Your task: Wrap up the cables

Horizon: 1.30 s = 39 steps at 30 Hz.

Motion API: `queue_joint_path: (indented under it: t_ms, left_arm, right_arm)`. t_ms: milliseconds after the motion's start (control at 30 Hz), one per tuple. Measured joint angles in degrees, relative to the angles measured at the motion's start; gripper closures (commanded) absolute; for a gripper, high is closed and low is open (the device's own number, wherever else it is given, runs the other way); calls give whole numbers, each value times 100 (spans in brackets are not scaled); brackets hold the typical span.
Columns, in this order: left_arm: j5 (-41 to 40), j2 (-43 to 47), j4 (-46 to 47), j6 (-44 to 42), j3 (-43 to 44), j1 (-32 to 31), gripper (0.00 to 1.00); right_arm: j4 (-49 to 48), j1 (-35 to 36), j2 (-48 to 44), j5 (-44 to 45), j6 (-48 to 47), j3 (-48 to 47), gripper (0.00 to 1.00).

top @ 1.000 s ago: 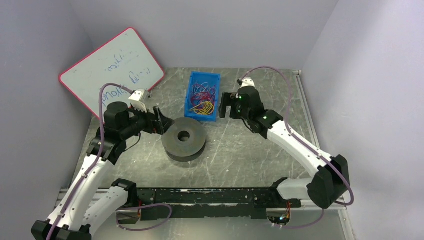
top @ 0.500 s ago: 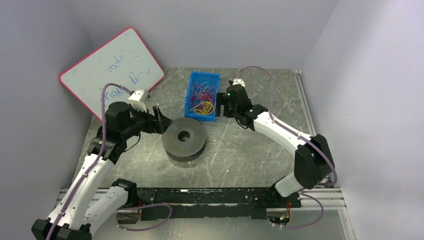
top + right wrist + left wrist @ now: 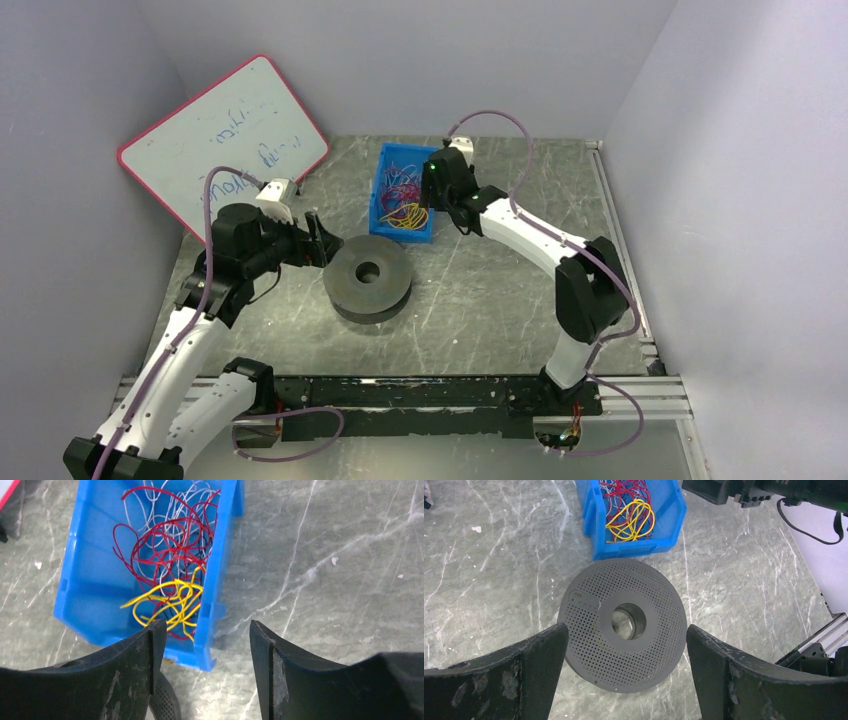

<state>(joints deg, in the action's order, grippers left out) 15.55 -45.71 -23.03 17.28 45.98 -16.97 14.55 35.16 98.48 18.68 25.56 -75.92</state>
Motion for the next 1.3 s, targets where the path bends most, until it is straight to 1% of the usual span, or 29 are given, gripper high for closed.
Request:
queue_joint_path:
  t_ms: [67, 167, 333, 500, 667, 900, 1000, 1300]
  left_arm:
    - [-17, -11, -4, 0, 0, 0, 9]
    - [-33, -13, -4, 0, 0, 7, 9]
    - [-37, -11, -20, 0, 0, 15, 9]
    - [-37, -11, -59, 0, 0, 17, 9]
    - [-37, 9, -63, 0, 0, 26, 9]
    - [-37, 28, -68, 0, 0, 26, 9]
    - [-37, 28, -70, 0, 0, 26, 9]
    - [-35, 28, -79, 0, 0, 26, 9]
  right_arm:
    - [22, 33, 210, 177, 39, -214, 39]
    - [61, 96, 466, 413, 103, -457, 46]
    - [131, 170, 903, 752, 168, -844, 52]
    - [195, 195, 1213, 922, 208, -962, 60]
    - [297, 199, 1458, 1016, 254, -1078, 75]
    - [385, 199, 1488, 1073, 267, -1147, 89]
    - [404, 199, 1488, 1082, 264, -1147, 100]
    - [417, 190, 1488, 1202, 236, -1152, 100]
